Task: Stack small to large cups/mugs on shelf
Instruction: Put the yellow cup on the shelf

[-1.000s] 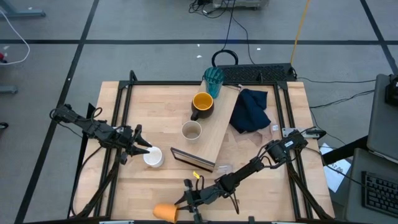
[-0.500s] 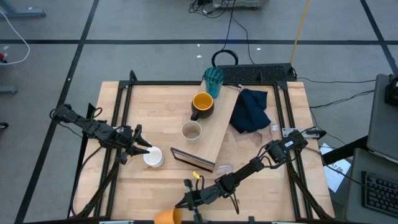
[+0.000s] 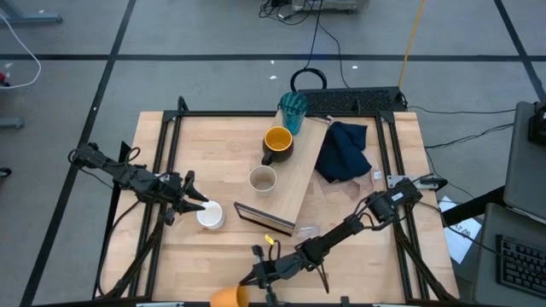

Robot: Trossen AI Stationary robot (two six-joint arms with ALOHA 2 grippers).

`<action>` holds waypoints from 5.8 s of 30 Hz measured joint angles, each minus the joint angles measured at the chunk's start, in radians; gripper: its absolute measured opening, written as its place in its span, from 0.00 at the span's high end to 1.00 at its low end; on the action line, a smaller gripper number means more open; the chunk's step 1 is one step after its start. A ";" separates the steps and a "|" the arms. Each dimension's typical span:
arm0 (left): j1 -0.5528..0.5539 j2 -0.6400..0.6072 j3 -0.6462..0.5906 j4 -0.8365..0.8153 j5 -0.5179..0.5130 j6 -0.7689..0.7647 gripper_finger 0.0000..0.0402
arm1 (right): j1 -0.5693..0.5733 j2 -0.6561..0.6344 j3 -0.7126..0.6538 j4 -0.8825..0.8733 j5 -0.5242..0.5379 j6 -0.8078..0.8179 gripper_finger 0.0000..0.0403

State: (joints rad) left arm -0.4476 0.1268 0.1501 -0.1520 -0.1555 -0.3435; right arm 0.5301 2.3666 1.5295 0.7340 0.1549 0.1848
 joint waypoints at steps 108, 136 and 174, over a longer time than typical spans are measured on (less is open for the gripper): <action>0.000 0.004 0.000 0.178 -0.213 0.315 0.67 | -1.093 -0.853 0.342 -2.046 -0.213 -0.127 1.00; 0.000 0.004 0.000 0.153 -0.214 0.309 0.67 | -1.161 -0.734 0.341 -2.079 -0.296 -0.192 1.00; 0.000 0.004 0.000 0.147 -0.214 0.309 0.67 | -1.180 -0.722 0.341 -2.061 -0.321 -0.209 0.99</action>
State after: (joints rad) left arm -0.4474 0.1307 0.1497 -0.0050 -0.3691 -0.0341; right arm -0.6503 1.6447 1.8706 -1.3268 -0.1660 -0.0237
